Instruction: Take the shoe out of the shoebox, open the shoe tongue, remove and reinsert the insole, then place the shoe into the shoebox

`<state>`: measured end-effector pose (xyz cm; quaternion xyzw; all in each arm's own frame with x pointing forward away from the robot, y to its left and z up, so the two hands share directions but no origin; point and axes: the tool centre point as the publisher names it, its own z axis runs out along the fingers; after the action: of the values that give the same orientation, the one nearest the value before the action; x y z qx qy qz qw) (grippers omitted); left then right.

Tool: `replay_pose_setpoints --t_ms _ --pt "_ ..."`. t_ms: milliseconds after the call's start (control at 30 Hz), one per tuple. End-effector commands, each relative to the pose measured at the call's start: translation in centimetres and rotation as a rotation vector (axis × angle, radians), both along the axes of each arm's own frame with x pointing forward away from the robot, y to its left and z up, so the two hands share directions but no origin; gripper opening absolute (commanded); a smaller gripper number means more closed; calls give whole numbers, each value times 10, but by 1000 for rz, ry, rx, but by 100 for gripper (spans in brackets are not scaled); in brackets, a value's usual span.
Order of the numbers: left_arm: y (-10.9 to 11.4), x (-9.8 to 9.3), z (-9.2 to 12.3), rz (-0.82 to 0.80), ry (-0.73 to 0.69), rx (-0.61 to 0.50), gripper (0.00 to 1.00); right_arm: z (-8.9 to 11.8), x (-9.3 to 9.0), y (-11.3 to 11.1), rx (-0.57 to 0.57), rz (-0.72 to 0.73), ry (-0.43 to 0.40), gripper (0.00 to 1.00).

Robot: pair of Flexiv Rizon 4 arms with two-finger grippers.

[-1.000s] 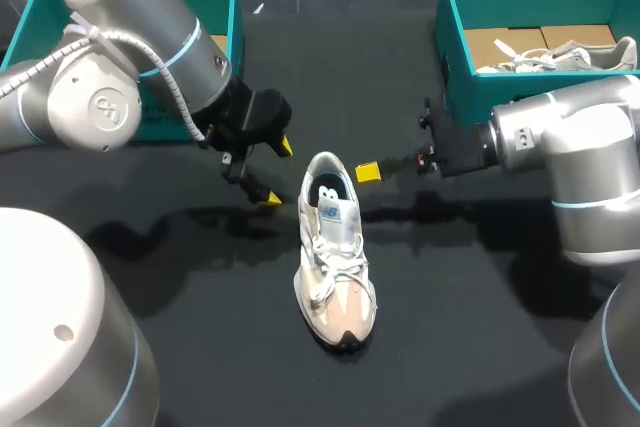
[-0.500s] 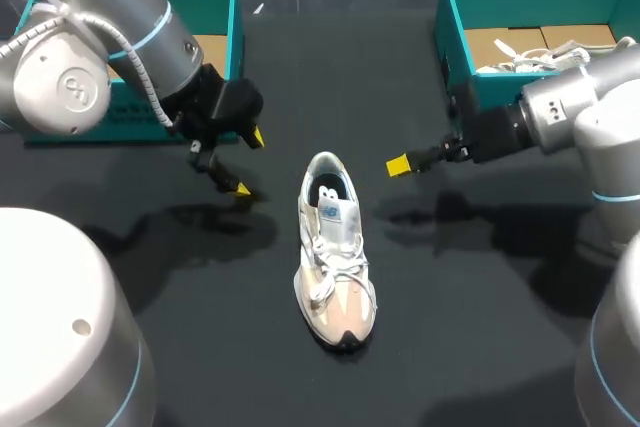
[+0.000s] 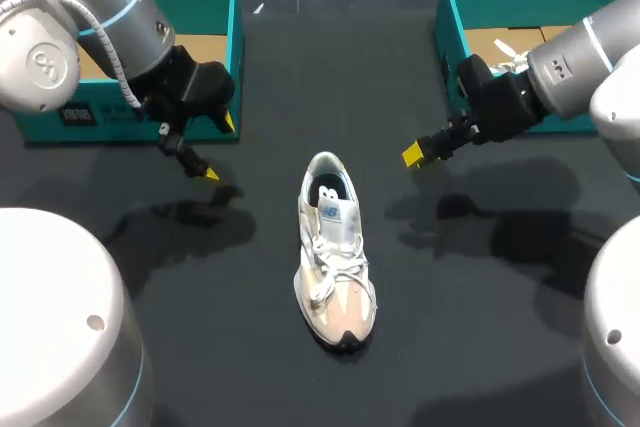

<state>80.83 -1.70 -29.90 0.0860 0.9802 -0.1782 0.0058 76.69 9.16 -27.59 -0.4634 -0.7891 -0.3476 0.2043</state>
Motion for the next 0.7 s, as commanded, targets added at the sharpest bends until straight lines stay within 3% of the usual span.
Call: replay_pose_setpoints --t_ms 33,167,233,300,500,600,700 --pt "12 0 10 -5 -2 -4 100 24 -5 -5 -150 -19 -11 36" --pt "21 2 19 -30 -4 -17 100 35 -8 4 -217 -23 -16 34" --pt "26 4 24 -43 -6 -23 100 39 -10 11 -240 -15 -21 20" --pt "30 5 29 -57 -5 -27 100 42 -11 18 -278 -14 -18 0" --pt "49 9 49 -171 -13 -11 100 48 -15 39 -372 -12 -1 0" --pt "49 9 49 -171 -13 -11 100 50 -21 58 -409 -4 -30 0" --pt "49 9 49 -171 -13 -11 100 50 -21 58 -409 -4 -30 0"
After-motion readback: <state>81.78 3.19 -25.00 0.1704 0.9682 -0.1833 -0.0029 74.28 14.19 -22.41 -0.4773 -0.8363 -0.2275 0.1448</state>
